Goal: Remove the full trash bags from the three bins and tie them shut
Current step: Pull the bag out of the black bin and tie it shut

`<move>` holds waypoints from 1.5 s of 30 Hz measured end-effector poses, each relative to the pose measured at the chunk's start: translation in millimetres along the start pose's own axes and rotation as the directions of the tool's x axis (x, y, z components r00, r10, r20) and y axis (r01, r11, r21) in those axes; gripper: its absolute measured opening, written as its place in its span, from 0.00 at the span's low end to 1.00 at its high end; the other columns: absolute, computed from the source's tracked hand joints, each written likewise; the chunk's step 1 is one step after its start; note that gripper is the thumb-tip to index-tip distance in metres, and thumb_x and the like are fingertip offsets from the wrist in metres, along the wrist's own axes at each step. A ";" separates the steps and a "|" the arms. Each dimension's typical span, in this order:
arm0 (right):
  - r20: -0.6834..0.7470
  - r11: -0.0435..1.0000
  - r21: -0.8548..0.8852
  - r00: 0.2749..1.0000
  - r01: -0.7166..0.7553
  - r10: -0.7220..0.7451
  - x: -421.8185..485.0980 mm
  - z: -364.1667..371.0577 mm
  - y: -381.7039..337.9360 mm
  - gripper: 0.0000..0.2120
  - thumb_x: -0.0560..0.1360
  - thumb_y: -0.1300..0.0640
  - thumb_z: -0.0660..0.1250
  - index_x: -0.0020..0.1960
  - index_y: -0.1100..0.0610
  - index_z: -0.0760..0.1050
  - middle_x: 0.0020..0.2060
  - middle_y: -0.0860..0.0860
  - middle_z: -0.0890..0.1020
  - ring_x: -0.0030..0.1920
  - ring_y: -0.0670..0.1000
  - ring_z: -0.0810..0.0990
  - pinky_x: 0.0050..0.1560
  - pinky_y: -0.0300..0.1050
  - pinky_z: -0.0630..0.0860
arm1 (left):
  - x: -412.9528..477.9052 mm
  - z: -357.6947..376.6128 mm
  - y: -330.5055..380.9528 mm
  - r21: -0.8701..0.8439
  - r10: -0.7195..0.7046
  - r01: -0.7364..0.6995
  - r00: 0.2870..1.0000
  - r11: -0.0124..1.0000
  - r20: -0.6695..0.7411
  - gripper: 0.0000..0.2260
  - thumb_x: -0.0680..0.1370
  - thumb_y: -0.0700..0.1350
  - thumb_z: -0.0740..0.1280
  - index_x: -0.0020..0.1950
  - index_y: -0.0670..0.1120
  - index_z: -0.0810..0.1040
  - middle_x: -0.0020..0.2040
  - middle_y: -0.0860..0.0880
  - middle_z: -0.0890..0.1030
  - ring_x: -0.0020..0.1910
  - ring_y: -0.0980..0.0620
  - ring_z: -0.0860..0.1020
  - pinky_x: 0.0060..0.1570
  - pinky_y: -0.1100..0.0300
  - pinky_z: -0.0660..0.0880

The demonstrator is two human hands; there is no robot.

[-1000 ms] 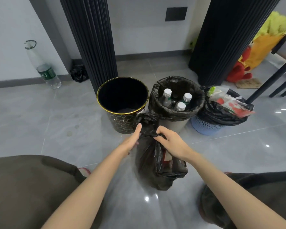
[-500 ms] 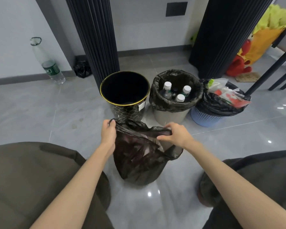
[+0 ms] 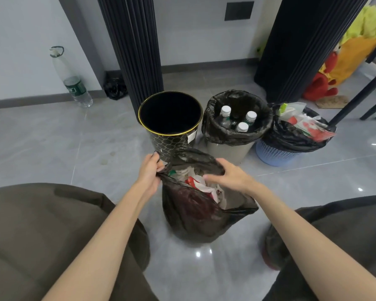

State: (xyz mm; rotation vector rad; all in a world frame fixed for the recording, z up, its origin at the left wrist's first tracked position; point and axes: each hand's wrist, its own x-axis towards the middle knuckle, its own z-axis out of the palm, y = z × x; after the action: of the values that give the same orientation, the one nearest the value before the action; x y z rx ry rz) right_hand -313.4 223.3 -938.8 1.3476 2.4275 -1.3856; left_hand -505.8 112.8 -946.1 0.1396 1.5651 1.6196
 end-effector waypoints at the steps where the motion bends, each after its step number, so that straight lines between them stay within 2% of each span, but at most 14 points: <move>1: 0.111 0.994 -0.105 0.994 0.009 0.003 0.0 1.3 -3.6 0.35 0.68 0.39 0.70 0.70 0.48 0.62 0.59 0.47 0.76 0.58 0.51 0.75 0.58 0.43 0.70 | -2.9 4.1 1.2 0.013 -0.016 0.016 0.999 1.000 0.046 0.13 0.83 0.43 0.53 0.38 0.47 0.61 0.21 0.56 0.61 0.20 0.60 0.58 0.31 0.63 0.55; 6: 0.392 0.860 -0.509 0.882 -0.029 0.261 2.8 4.1 -10.7 0.36 0.72 0.36 0.65 0.74 0.51 0.60 0.68 0.51 0.71 0.68 0.55 0.70 0.65 0.46 0.66 | -10.6 11.9 0.5 0.218 -0.004 -0.022 0.993 0.976 0.118 0.11 0.83 0.45 0.53 0.40 0.47 0.62 0.29 0.52 0.58 0.28 0.55 0.55 0.35 0.63 0.60; 8: 0.216 0.827 -0.562 0.964 -0.010 0.158 6.3 5.5 -12.0 0.36 0.75 0.34 0.57 0.74 0.56 0.59 0.71 0.56 0.67 0.71 0.58 0.64 0.69 0.51 0.61 | -13.0 12.0 0.1 0.231 0.001 -0.028 0.993 0.973 0.115 0.11 0.83 0.46 0.54 0.40 0.47 0.62 0.29 0.53 0.59 0.28 0.55 0.56 0.34 0.63 0.60; 10: 0.044 0.944 -0.325 0.998 0.058 -0.046 8.0 6.0 -19.4 0.33 0.76 0.36 0.56 0.74 0.55 0.59 0.73 0.55 0.62 0.74 0.58 0.56 0.72 0.53 0.55 | -15.9 12.3 0.6 0.216 0.003 -0.030 0.992 0.976 0.123 0.11 0.83 0.45 0.54 0.40 0.47 0.63 0.28 0.53 0.59 0.26 0.57 0.57 0.31 0.64 0.59; 12: 0.061 0.985 -0.053 0.985 0.165 -0.162 6.9 6.5 -29.4 0.35 0.75 0.39 0.62 0.76 0.50 0.55 0.76 0.49 0.54 0.77 0.52 0.46 0.75 0.52 0.49 | -18.2 12.7 1.9 0.192 0.004 -0.031 0.991 0.981 0.137 0.11 0.83 0.45 0.55 0.41 0.47 0.64 0.27 0.54 0.60 0.23 0.60 0.58 0.27 0.66 0.57; 16: 0.210 0.910 -0.198 0.923 0.363 -0.322 8.8 28.6 -31.4 0.50 0.62 0.36 0.74 0.75 0.47 0.52 0.77 0.47 0.41 0.76 0.51 0.34 0.74 0.60 0.41 | -19.9 12.2 2.8 0.210 -0.022 -0.018 0.982 0.978 0.188 0.11 0.83 0.46 0.55 0.41 0.47 0.64 0.26 0.55 0.61 0.22 0.59 0.58 0.27 0.67 0.58; 18: 0.226 0.888 -0.236 0.911 0.395 -0.346 15.8 45.5 -25.3 0.52 0.60 0.35 0.75 0.74 0.53 0.54 0.77 0.50 0.47 0.76 0.53 0.36 0.73 0.63 0.40 | -21.5 12.2 2.6 0.222 -0.035 -0.013 0.977 0.975 0.212 0.11 0.83 0.46 0.55 0.40 0.47 0.64 0.26 0.55 0.61 0.23 0.59 0.58 0.28 0.66 0.59; 20: 0.225 0.898 -0.229 0.918 0.375 -0.326 17.6 61.4 -20.7 0.52 0.58 0.34 0.74 0.72 0.57 0.56 0.70 0.52 0.65 0.76 0.54 0.52 0.74 0.66 0.43 | -23.7 12.5 3.7 0.167 -0.048 0.011 0.974 0.986 0.222 0.12 0.83 0.45 0.55 0.39 0.47 0.63 0.27 0.54 0.61 0.24 0.58 0.58 0.27 0.67 0.61; 23: 0.162 0.924 -0.188 0.939 0.332 -0.304 14.5 80.9 -15.4 0.39 0.60 0.35 0.74 0.59 0.56 0.61 0.50 0.45 0.75 0.57 0.50 0.73 0.73 0.62 0.49 | -22.8 12.9 4.6 -0.127 -0.107 0.145 0.957 0.981 0.269 0.14 0.83 0.44 0.54 0.37 0.47 0.60 0.25 0.54 0.61 0.23 0.59 0.58 0.25 0.68 0.59; 27: 0.141 0.913 -0.260 0.947 0.316 -0.287 14.1 93.4 -11.2 0.30 0.72 0.38 0.66 0.68 0.48 0.62 0.51 0.48 0.80 0.57 0.54 0.75 0.71 0.56 0.56 | -18.2 13.2 -1.2 -0.336 -0.227 0.332 0.921 0.881 0.315 0.13 0.83 0.44 0.52 0.38 0.47 0.58 0.22 0.53 0.61 0.19 0.58 0.60 0.22 0.66 0.63; 33: 0.014 0.956 -0.138 0.966 0.258 -0.259 15.7 100.5 -12.4 0.24 0.74 0.41 0.64 0.65 0.46 0.62 0.45 0.44 0.80 0.51 0.52 0.78 0.61 0.51 0.58 | -17.9 13.6 1.7 -0.309 -0.279 0.394 0.892 0.866 0.355 0.13 0.83 0.44 0.53 0.37 0.47 0.60 0.23 0.53 0.62 0.20 0.57 0.62 0.28 0.64 0.67; 35: 0.099 0.938 -0.231 0.966 0.257 -0.240 17.6 103.0 -12.0 0.12 0.77 0.41 0.60 0.50 0.49 0.70 0.35 0.43 0.77 0.49 0.53 0.77 0.60 0.50 0.59 | -19.8 15.9 3.7 -0.225 -0.253 0.344 0.901 0.912 0.351 0.14 0.83 0.44 0.53 0.37 0.47 0.60 0.24 0.53 0.62 0.21 0.57 0.62 0.28 0.64 0.67; 37: 0.166 0.931 -0.275 0.966 0.240 -0.200 17.9 104.3 -14.0 0.16 0.79 0.43 0.58 0.40 0.53 0.68 0.33 0.46 0.75 0.50 0.56 0.77 0.59 0.50 0.59 | -22.8 18.7 7.3 -0.083 -0.196 0.232 0.929 0.969 0.313 0.14 0.83 0.43 0.55 0.37 0.46 0.60 0.25 0.53 0.62 0.24 0.57 0.61 0.30 0.64 0.65; 45: 0.165 0.938 -0.285 0.974 0.199 -0.156 19.2 104.2 -9.7 0.11 0.82 0.51 0.51 0.46 0.49 0.70 0.43 0.52 0.76 0.55 0.55 0.75 0.65 0.49 0.55 | -13.4 3.4 15.3 -0.056 -0.023 0.032 0.988 0.998 0.156 0.11 0.83 0.42 0.55 0.40 0.45 0.64 0.27 0.52 0.62 0.26 0.56 0.63 0.41 0.58 0.73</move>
State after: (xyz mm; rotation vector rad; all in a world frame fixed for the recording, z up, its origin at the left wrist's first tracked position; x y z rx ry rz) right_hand -369.3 159.4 -1002.9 0.9503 2.5827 -1.0414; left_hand -502.8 109.4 -926.0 0.2069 1.3945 1.5921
